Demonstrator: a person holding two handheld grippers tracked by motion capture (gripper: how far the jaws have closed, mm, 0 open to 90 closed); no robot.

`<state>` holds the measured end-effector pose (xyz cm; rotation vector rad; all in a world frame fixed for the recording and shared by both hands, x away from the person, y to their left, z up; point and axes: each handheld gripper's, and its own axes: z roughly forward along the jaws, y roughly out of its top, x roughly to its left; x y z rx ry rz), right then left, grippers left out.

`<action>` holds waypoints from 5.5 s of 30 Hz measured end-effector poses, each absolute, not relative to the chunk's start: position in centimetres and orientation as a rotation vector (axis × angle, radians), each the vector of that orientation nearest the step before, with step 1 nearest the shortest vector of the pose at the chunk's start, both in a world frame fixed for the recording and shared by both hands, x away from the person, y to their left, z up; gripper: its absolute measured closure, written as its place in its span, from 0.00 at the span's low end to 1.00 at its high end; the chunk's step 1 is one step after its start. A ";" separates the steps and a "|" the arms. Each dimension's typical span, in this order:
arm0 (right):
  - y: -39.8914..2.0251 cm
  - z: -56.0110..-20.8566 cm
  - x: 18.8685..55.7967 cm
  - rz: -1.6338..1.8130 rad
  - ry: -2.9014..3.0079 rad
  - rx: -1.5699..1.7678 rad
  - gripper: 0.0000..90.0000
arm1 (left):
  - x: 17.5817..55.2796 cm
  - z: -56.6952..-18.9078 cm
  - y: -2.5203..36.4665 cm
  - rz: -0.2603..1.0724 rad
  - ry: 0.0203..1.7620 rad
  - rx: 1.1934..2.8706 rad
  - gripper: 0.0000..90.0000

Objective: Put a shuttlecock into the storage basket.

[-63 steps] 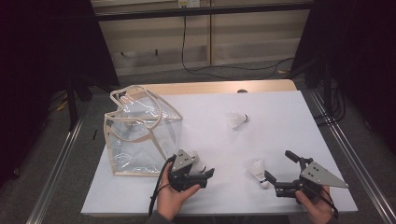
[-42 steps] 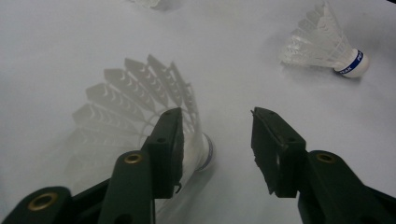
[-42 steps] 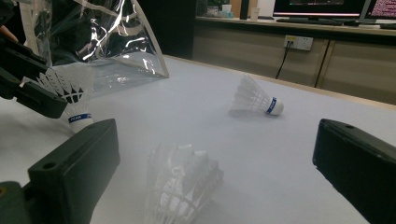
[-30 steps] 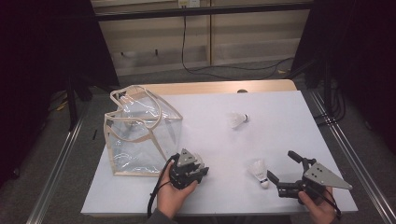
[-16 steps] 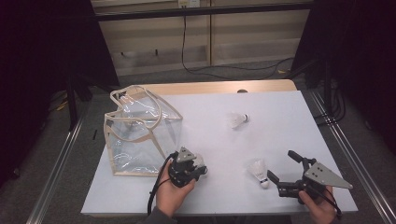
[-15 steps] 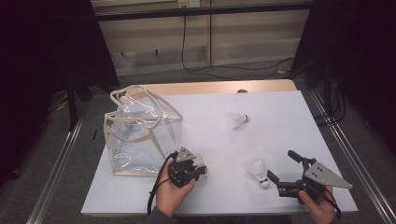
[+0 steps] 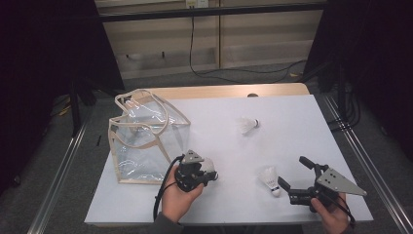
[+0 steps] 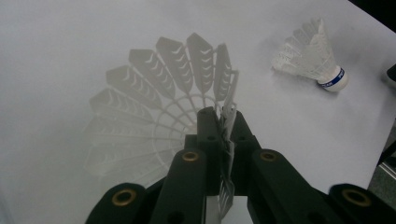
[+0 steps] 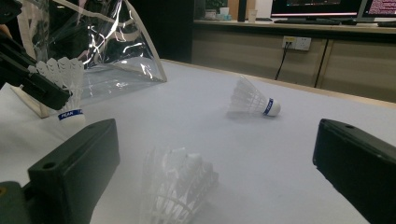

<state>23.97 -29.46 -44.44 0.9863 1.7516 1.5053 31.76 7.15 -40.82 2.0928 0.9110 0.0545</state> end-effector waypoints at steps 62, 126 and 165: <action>-29.0 -44.4 24.0 1.520 1.770 0.971 0.00 | 36.3 -34.9 6.8 -0.131 0.906 2.106 0.97; -29.1 -44.4 24.1 1.518 1.767 0.973 0.00 | 39.2 -28.7 7.0 -0.137 0.913 2.124 0.97; -29.1 -44.4 24.0 1.518 1.770 0.966 0.00 | 40.7 -26.6 7.7 -0.107 0.949 2.105 0.97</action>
